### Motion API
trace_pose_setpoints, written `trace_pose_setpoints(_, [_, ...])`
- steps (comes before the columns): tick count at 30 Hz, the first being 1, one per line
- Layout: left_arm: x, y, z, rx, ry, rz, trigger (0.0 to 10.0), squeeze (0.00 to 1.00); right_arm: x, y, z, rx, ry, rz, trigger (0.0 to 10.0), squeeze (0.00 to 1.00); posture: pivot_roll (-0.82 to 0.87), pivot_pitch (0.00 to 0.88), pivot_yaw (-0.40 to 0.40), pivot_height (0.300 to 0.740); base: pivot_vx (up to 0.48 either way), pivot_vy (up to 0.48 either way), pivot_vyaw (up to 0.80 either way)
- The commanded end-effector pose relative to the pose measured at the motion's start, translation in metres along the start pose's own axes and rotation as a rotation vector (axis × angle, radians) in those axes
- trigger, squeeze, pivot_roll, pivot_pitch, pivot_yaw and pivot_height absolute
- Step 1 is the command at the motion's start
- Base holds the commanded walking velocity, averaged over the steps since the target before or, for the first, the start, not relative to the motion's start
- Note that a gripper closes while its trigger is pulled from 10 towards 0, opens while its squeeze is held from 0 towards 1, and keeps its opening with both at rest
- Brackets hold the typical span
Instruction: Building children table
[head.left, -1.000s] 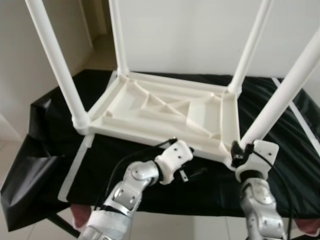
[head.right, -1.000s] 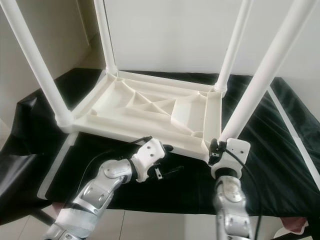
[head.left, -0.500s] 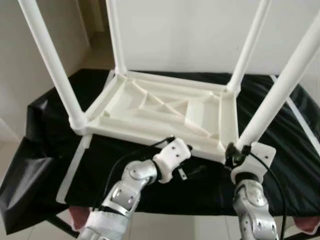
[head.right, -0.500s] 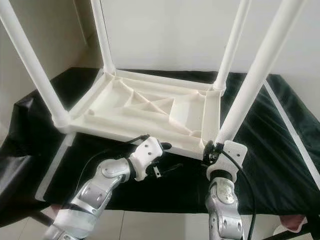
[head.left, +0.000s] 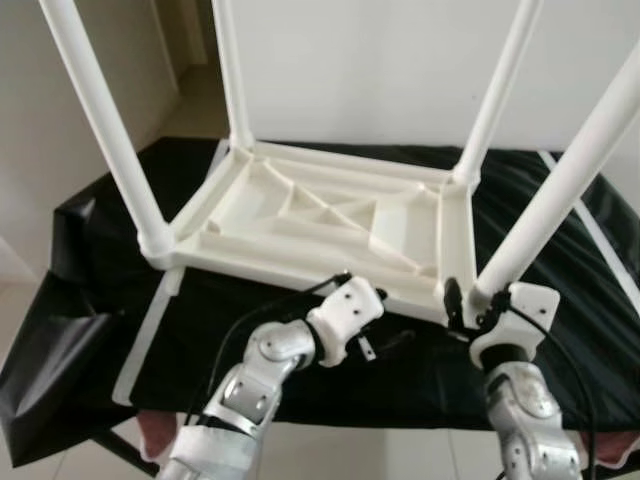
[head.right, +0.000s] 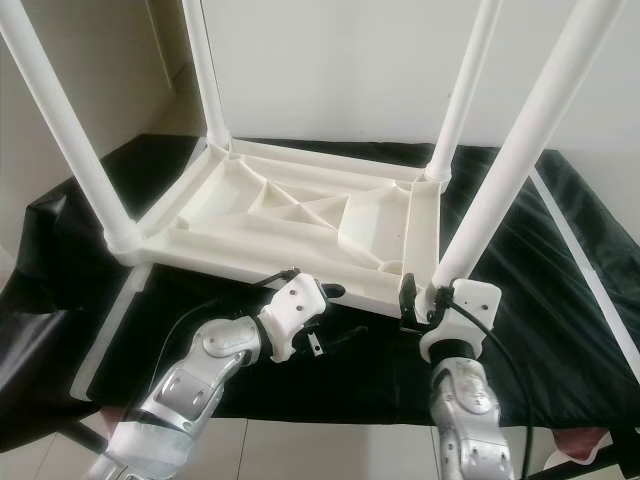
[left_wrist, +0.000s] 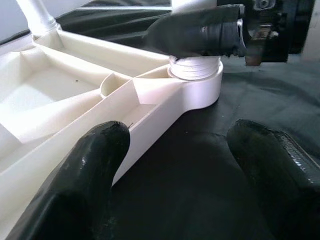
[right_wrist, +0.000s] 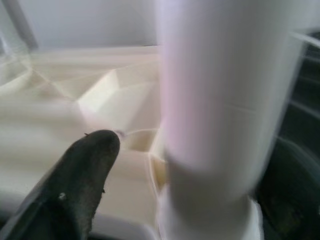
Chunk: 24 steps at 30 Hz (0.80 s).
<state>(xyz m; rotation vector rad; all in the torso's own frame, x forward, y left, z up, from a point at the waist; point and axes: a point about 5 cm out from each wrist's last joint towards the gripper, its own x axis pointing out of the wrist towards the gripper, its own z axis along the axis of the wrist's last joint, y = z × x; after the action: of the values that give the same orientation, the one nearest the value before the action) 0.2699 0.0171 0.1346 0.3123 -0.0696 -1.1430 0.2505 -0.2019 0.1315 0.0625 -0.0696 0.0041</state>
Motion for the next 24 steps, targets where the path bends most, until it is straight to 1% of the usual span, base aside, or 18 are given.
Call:
trace_pose_setpoints(1, [0.0,-0.003,0.001,0.04,-0.005,0.026,10.0,0.0,0.002,-0.002,0.0,-0.001,-0.009,0.062,10.0,0.0,-0.03,0.0,-0.04,0.74,0.0,0.0,0.0])
trace_pose_setpoints(3, [0.0,-0.004,0.0,0.031,-0.002,0.02,10.0,0.0,0.003,-0.004,0.0,-0.012,-0.005,0.079,10.0,0.0,-0.03,0.0,-0.045,0.74,0.0,0.0,0.0])
trace_pose_setpoints(4, [0.001,-0.006,-0.001,0.003,0.001,-0.002,10.0,0.0,0.008,-0.01,0.0,-0.019,0.002,0.124,10.0,0.0,-0.03,0.0,-0.048,0.74,0.0,0.0,0.0])
trace_pose_setpoints(5, [0.001,-0.007,-0.001,-0.003,0.003,-0.009,10.0,0.0,0.011,-0.012,0.001,-0.034,0.002,0.15,10.0,0.0,-0.03,0.0,-0.048,0.74,0.0,0.0,0.0])
trace_pose_setpoints(7, [0.001,-0.007,-0.001,-0.004,0.004,-0.012,10.0,0.0,0.012,-0.013,0.001,-0.045,0.0,0.165,10.0,0.0,-0.03,0.0,-0.049,0.74,0.0,0.0,0.0])
trace_pose_setpoints(8, [0.002,-0.006,0.0,-0.011,0.0,-0.013,10.0,0.0,0.015,-0.012,0.001,-0.057,0.008,0.214,10.0,0.0,-0.02,0.0,-0.052,0.74,0.0,0.0,0.0])
trace_pose_setpoints(11, [0.002,-0.006,0.0,-0.017,-0.002,-0.013,10.0,0.0,0.016,-0.012,0.001,-0.065,0.013,0.248,10.0,0.0,-0.02,0.0,-0.052,0.74,0.0,0.0,0.0])
trace_pose_setpoints(12, [0.003,-0.006,0.001,-0.027,-0.005,-0.015,10.0,0.0,0.019,-0.01,0.0,-0.065,0.03,0.298,10.0,0.0,-0.02,0.0,-0.054,0.74,0.0,0.0,0.0])
trace_pose_setpoints(13, [0.003,-0.006,0.001,-0.027,-0.005,-0.015,10.0,0.0,0.019,-0.01,0.0,-0.065,0.03,0.298,10.0,0.0,-0.02,0.0,-0.054,0.74,0.0,0.0,0.0])
trace_pose_setpoints(16, [0.003,-0.006,0.001,-0.011,-0.001,-0.022,10.0,0.0,0.032,-0.015,-0.004,-0.114,0.065,0.373,10.0,0.0,0.0,0.0,-0.058,0.74,0.0,0.0,0.0])
trace_pose_setpoints(18, [0.003,-0.006,0.001,-0.006,0.001,-0.023,10.0,0.0,0.035,-0.017,-0.005,-0.133,0.069,0.386,10.0,0.0,0.0,0.0,-0.058,0.74,0.0,0.0,0.0])
trace_pose_setpoints(19, [0.003,-0.006,0.001,-0.004,0.002,-0.021,10.0,0.0,0.036,-0.019,-0.006,-0.141,0.078,0.384,8.5,0.0,0.01,0.0,-0.061,0.74,0.0,0.0,0.0])
trace_pose_setpoints(20, [0.003,-0.006,0.001,-0.001,0.002,-0.019,10.0,0.0,0.037,-0.021,-0.007,-0.144,0.083,0.386,8.5,0.0,0.01,0.0,-0.061,0.74,0.0,0.0,0.0])
trace_pose_setpoints(21, [0.003,-0.006,0.001,0.001,0.002,-0.017,10.0,0.0,0.038,-0.023,-0.008,-0.148,0.087,0.388,4.0,0.0,0.01,0.0,-0.064,0.74,0.0,0.0,0.0])
trace_pose_setpoints(23, [0.003,-0.006,0.001,0.003,0.001,-0.016,10.0,0.0,0.039,-0.025,-0.009,-0.15,0.088,0.389,4.0,0.0,0.01,0.0,-0.064,0.74,0.0,0.0,0.0])
trace_pose_setpoints(24, [0.003,-0.006,0.001,0.004,0.002,-0.015,10.0,0.0,0.039,-0.027,-0.01,-0.147,0.092,0.393,0.0,0.0,0.01,0.0,-0.065,0.74,0.0,0.0,0.0])
